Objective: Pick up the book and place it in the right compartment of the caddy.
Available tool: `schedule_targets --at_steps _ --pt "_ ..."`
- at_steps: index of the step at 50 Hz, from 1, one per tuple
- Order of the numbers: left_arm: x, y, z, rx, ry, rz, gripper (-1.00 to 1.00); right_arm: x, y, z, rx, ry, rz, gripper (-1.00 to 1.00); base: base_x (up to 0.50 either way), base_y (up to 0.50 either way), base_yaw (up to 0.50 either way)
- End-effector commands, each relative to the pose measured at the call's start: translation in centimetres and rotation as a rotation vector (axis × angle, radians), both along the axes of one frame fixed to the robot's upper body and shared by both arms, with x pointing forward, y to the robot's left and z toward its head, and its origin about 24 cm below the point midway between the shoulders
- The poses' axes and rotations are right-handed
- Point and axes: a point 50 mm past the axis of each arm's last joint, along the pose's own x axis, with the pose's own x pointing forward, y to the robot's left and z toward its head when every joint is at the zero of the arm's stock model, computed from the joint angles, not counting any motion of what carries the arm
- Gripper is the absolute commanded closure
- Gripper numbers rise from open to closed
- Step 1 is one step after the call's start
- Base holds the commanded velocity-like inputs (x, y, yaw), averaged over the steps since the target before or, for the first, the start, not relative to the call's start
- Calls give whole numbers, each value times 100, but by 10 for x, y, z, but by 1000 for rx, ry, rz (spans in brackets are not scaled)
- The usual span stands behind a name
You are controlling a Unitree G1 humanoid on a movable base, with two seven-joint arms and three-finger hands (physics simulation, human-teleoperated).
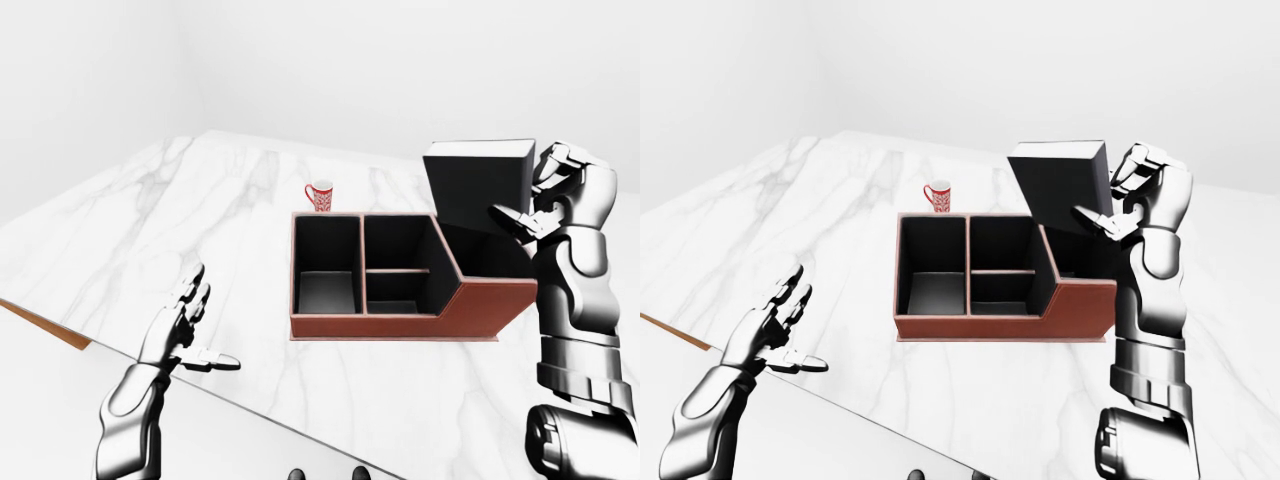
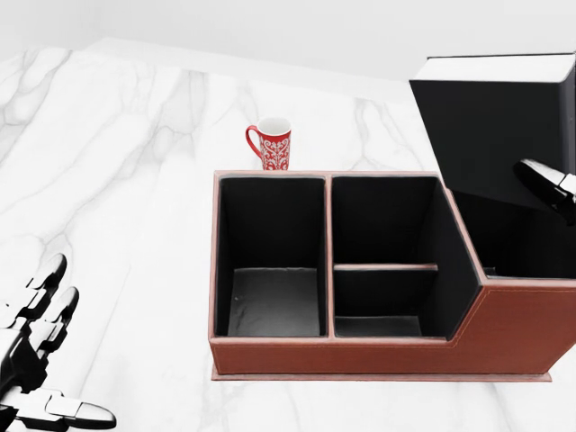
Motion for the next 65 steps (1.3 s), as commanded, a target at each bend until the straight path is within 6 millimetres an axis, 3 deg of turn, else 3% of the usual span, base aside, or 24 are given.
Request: schedule_targets --at_steps 1,10,30,44,65 --pt "0 -3 4 -20 -22 -28 -100 1 -11 -10 9 52 -57 100 0 0 0" --pt "-1 -3 5 -19 -26 -31 -100 0 -21 -16 28 78 -74 100 0 0 0" --pt "-2 -5 8 -12 -41 -38 -100 -14 -39 -6 21 41 -123 100 0 0 0" --pt "-2 -5 10 -9 -47 -43 -100 2 -35 -8 9 92 -115 100 0 0 0" --pt "-3 -7 11 -1 -48 -52 -100 17 -49 -27 32 227 -145 100 0 0 0"
